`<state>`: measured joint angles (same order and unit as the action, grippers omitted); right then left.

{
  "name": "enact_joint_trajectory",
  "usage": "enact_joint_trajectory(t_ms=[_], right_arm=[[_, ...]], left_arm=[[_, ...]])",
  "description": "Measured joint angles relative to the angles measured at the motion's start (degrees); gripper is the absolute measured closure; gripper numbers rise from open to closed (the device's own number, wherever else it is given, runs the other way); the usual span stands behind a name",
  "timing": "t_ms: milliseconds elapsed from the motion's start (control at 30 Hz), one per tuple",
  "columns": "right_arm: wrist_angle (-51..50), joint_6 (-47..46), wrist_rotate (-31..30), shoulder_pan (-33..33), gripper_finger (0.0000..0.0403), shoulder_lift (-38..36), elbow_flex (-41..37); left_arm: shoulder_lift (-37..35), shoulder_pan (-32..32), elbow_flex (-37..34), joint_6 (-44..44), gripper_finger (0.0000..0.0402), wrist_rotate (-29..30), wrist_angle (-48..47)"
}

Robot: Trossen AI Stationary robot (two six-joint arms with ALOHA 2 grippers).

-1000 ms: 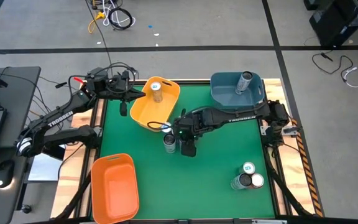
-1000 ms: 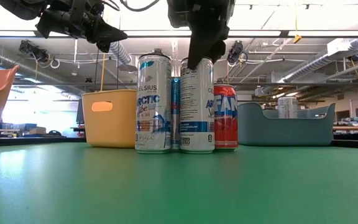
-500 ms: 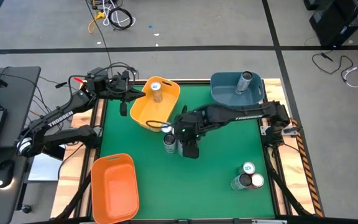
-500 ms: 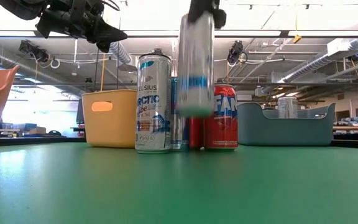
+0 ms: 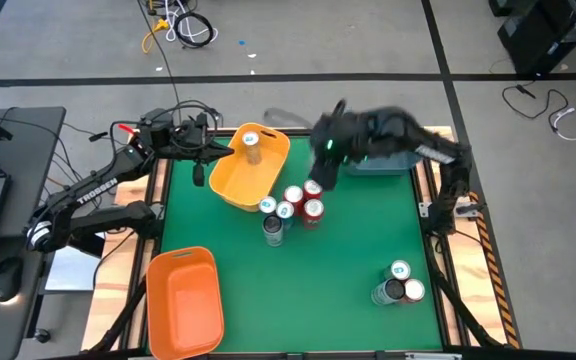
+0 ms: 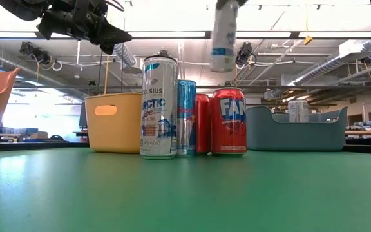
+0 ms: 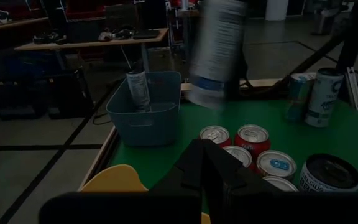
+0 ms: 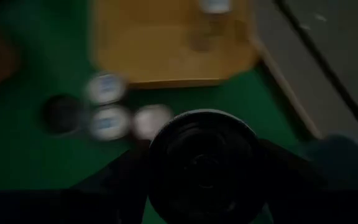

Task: Sort soda cans
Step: Put the white blue soda can into the blue bin

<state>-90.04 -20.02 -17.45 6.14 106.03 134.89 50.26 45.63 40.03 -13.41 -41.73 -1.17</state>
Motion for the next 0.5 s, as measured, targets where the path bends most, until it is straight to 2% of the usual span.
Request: enact_joint_trajectory(t_ms=[167, 300, 500], right_arm=[[0.0, 0.6, -0.7, 13.1, 0.0160, -2.0, -2.1], [0.0, 2.5, 1.5, 22.9, 0.0160, -2.4, -4.4], [0.6, 4.2, 2.7, 31.5, 0.0160, -2.5, -13.6]], left_arm=[[0.0, 0.0, 0.0, 0.0, 0.0396, 0.0, -0.4], [0.0, 0.0, 0.0, 0.0, 0.0396, 0.0, -0.5], [0.0, 0.0, 0.0, -0.1, 0.0396, 0.1, -0.5]])
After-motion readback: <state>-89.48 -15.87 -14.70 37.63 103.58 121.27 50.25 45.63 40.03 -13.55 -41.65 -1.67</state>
